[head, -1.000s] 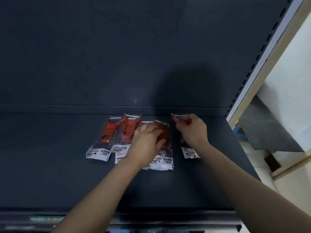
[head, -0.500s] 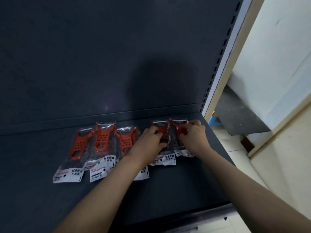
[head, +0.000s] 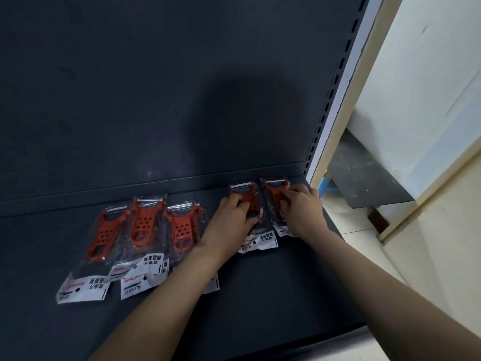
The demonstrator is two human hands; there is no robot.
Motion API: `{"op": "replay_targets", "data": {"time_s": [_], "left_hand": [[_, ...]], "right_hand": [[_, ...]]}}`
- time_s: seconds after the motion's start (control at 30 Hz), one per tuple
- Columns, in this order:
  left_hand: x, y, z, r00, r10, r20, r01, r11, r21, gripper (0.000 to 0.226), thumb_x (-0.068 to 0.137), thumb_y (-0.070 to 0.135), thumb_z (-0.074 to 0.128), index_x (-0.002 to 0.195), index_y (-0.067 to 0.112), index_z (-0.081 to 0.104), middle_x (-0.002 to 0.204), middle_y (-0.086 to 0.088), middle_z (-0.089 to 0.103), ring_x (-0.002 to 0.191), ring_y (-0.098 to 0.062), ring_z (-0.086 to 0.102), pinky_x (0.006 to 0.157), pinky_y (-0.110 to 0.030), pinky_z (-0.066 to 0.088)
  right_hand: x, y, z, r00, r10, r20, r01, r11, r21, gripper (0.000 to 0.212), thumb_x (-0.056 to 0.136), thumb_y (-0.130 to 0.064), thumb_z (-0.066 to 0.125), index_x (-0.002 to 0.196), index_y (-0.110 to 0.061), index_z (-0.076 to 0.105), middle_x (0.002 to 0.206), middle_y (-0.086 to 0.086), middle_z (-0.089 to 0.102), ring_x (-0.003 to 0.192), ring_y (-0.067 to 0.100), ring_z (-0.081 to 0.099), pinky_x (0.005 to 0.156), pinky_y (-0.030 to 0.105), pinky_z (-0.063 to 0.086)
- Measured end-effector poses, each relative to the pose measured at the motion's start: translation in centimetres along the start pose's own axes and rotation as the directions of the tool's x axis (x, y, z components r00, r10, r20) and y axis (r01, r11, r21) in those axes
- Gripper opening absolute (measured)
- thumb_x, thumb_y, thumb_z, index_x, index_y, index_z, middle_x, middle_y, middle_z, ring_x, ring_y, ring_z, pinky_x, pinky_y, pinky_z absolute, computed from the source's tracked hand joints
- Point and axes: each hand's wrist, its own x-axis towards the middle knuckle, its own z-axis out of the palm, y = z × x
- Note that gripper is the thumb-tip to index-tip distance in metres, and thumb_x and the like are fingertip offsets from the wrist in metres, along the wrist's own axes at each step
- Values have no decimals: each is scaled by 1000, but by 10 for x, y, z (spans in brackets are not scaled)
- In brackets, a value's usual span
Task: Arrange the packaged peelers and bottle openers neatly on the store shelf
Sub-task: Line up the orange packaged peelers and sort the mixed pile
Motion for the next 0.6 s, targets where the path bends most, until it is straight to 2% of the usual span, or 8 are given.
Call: {"op": "replay_targets", "data": {"time_s": [0.3,0.4,0.5,0.6], "left_hand": [[4,9,6,1000,-27,-13,26,999,-25,44,95,34,48,132,9,49,135,-3,38,123,-17,32,101,-17,22],[-2,11,0,998,-42,-51,39,997,-61,48,94,35,49,136,11,44,138,-1,36,126,-16,31,102,-17,21],[-13,4,-9,985,-63,-160,64,998,-1,41,94,26,51,132,10,50,133,-4,44,120,-20,39,102,-23,27],[-31,-12,-19,956,-155,-251,179,981,77,28,90,9,53,117,5,60,115,-12,55,106,-30,49,94,-36,39]], "right_hand": [[3,7,-1,999,-38,2,38,999,-9,35,97,-19,38,125,-17,58,131,7,49,118,30,40,100,40,34],[1,4,-3,997,-36,-74,38,999,30,34,96,-21,38,124,-17,56,128,8,50,118,30,40,100,41,31],[0,-7,-9,983,-106,-148,116,991,64,35,97,-21,40,128,-14,54,129,8,52,119,28,40,100,39,28],[-3,-30,-11,959,-244,-142,260,960,105,33,96,-18,45,125,-10,57,123,9,59,113,28,47,96,35,32]]}}
